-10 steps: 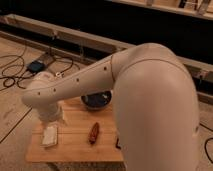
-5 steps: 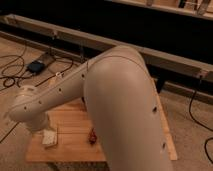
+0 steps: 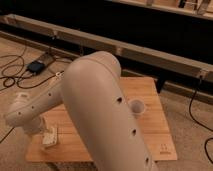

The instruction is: Place the white sponge in the ceramic bowl

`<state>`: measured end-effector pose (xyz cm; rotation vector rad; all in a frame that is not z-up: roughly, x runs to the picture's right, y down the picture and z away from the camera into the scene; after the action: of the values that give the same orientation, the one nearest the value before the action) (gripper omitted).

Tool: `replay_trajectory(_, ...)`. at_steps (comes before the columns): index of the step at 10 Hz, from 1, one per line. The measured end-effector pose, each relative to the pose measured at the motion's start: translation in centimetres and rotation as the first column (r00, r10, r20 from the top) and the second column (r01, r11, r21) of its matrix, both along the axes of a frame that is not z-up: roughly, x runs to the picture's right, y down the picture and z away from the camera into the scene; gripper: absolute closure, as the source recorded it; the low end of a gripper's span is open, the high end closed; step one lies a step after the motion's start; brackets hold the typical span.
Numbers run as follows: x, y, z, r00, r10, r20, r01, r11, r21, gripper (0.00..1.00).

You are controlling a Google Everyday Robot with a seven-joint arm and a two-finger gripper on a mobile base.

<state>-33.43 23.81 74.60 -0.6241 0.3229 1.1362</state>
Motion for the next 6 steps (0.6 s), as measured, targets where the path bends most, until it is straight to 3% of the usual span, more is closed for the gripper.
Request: replay_trajectory(6, 1.5, -0.4, 3.9, 0.997, 0.009, -0.072, -0.01, 0.9999, -0.012, 0.35)
